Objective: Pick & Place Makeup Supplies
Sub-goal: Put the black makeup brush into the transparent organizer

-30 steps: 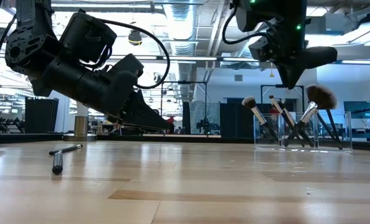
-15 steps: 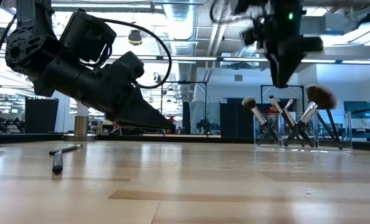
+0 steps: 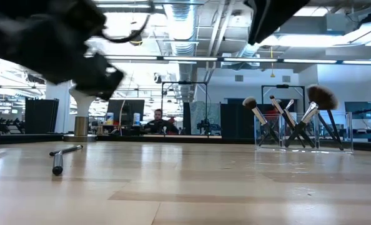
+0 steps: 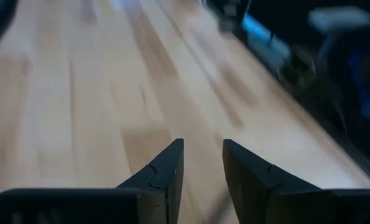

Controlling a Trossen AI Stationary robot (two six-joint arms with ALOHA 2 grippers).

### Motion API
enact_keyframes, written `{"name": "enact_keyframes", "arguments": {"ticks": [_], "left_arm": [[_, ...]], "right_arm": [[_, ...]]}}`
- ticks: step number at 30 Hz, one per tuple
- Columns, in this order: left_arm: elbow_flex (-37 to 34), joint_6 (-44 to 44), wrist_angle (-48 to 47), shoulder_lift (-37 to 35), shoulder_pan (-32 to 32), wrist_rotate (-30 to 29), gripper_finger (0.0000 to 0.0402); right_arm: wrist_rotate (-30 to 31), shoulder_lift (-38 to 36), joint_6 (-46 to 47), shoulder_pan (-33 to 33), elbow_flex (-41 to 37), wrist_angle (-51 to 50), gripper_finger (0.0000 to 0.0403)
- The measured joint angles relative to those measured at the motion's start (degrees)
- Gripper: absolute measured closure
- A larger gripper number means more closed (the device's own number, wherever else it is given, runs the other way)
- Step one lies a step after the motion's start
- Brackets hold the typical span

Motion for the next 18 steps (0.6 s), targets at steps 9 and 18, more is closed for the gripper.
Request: {"name": "enact_keyframes", "arguments": {"ticks": [9,18], "left_arm": [[-6.63,-0.57,-3.96,-0.96,-6.24,-10.55,0.0293],[-7.47,-0.39,-3.9,1.13,-5.0,-9.45,0.0293]], "right_arm": [[0.04,0.37,0.02,4.4,-0.36,9.81,0.0284],[0.1,0.35,0.04,3.61,-0.36,20.23,0.0284]]}}
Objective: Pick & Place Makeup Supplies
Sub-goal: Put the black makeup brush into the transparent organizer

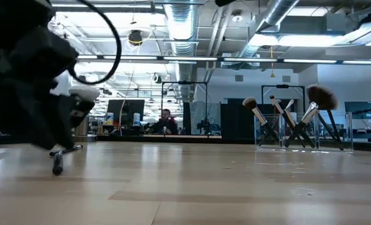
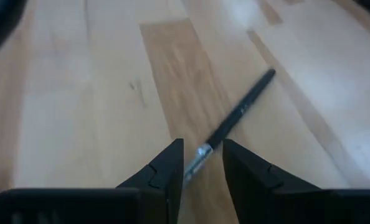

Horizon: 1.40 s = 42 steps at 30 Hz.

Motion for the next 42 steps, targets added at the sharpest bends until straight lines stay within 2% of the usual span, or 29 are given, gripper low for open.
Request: {"name": "enact_keyframes", "arguments": {"ticks": [7,11,14,19,24,28,32,35,39,42], "left_arm": [[0.1,-1.18,5.33,7.05,-0.66,-2.5,0.03],[0.13,-1.89,10.26,8.52,-0.48,-3.12,0.035],[1.37,-3.62,9.8,8.68,-0.4,-3.54,0.0385],[5.59,-2.93,10.02,8.72,0.21,-8.17,0.0374],[9.77,-0.39,9.67,9.02,2.64,-7.47,0.0387],[10.77,-0.42,8.05,9.13,4.46,-7.47,0.0379],[11.2,-0.44,7.19,9.28,5.5,-7.24,0.038],[11.31,-0.44,7.03,9.28,6.14,-7.28,0.0384],[11.31,-0.47,6.45,9.28,6.81,-7.43,0.038],[11.33,-0.63,5.48,9.28,7.03,-7.45,0.038]], "right_arm": [[0.01,0.0,0.0,-0.95,0.0,-0.09,0.0284],[0.02,0.0,0.0,-1.52,0.0,-0.04,0.0284],[0.05,0.01,0.0,-2.04,0.0,0.17,0.0284],[-0.09,1.16,-1.25,-2.73,0.0,1.58,0.0284],[0.01,1.22,-0.52,-2.87,0.0,1.05,0.0284],[-0.06,1.24,3.14,-2.09,-0.23,0.75,0.0284],[0.16,2.33,8.3,-0.66,-4.98,4.12,0.0285],[0.53,4.49,12.23,-0.5,-9.27,10.71,0.0285],[0.45,10.09,8.8,-1.27,-10.51,14.28,0.0285],[-1.83,14.26,7.17,-2.2,-9.93,21.08,0.0285]]}}
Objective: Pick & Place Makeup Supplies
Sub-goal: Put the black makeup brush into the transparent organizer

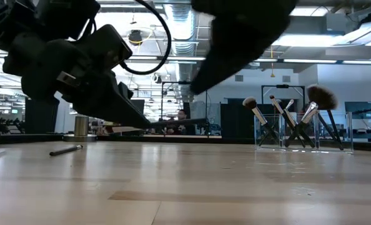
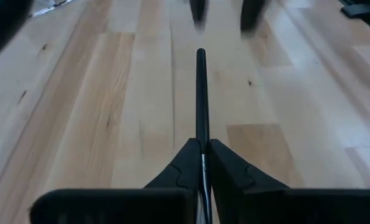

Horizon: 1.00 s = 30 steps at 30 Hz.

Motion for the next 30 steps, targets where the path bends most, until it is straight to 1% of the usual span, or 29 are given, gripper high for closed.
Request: {"name": "enact_keyframes", "arguments": {"ticks": [3,10,14,20,23,30], "left_arm": [[0.15,-0.04,-0.9,0.0,0.29,0.02,0.0381],[0.09,-1.65,-2.03,0.0,0.29,-0.17,0.0379],[0.11,-2.03,-1.99,0.0,0.29,-0.22,0.0379],[0.17,-2.15,-1.85,-0.01,0.31,-0.69,0.0378],[0.17,-2.28,-1.86,-0.02,0.31,-0.72,0.0378],[0.17,-3.01,-1.93,-0.02,0.64,-0.22,0.0378]], "right_arm": [[-2.44,4.15,-0.86,-1.21,2.02,1.01,0.0285],[-2.4,11.18,-5.37,-3.64,9.8,-3.74,0.0285],[-2.59,13.55,-8.69,-4.71,13.1,-7.41,0.0285],[-2.68,14.22,-8.78,-5.64,13.5,-9.6,0.0287],[-2.92,14.1,-8.79,-5.63,13.49,-9.72,0.0307],[-6.48,14.06,-8.61,-5.65,13.47,-9.01,0.0385]]}}
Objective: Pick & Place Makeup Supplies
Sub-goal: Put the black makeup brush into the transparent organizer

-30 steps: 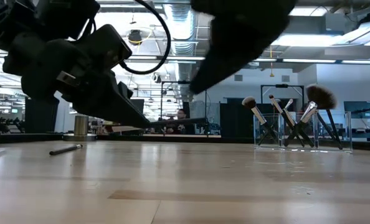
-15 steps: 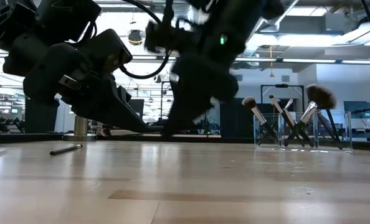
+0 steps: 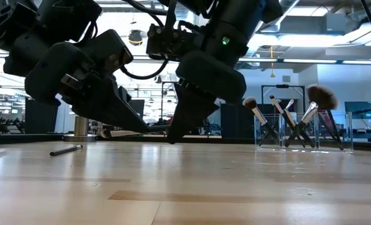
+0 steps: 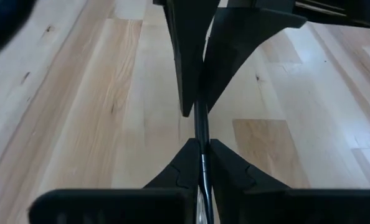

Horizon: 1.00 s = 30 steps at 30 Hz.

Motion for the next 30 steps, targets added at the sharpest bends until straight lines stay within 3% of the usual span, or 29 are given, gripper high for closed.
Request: {"name": "enact_keyframes", "arguments": {"ticks": [6,11,17,24,27,30], "left_arm": [[0.0,-1.37,-0.05,-0.45,0.56,-0.03,0.0365],[0.02,-0.69,0.5,-4.52,-0.02,-8.74,0.0337],[0.03,-0.55,0.57,-13.93,-0.69,-12.43,0.0324],[0.02,0.08,0.81,-20.96,-0.66,-12.44,0.0333],[0.02,-0.44,3.14,-20.36,-0.66,-12.41,0.0335],[0.02,0.24,9.74,-17.51,-0.61,-11.89,0.0335]], "right_arm": [[-0.16,-0.16,3.3,0.11,0.01,-0.83,0.0383],[3.63,-0.28,8.37,0.57,0.0,-8.2,0.0392],[14.78,-5.12,17.31,2.21,0.0,-23.56,0.0391],[35.11,-20.76,33.3,9.66,-0.97,-43.8,0.0391],[43.68,-29.91,41.6,13.9,-8.56,-42.55,0.0391],[49.19,-38.54,45.13,17.26,-21.45,-31.24,0.0392]]}}
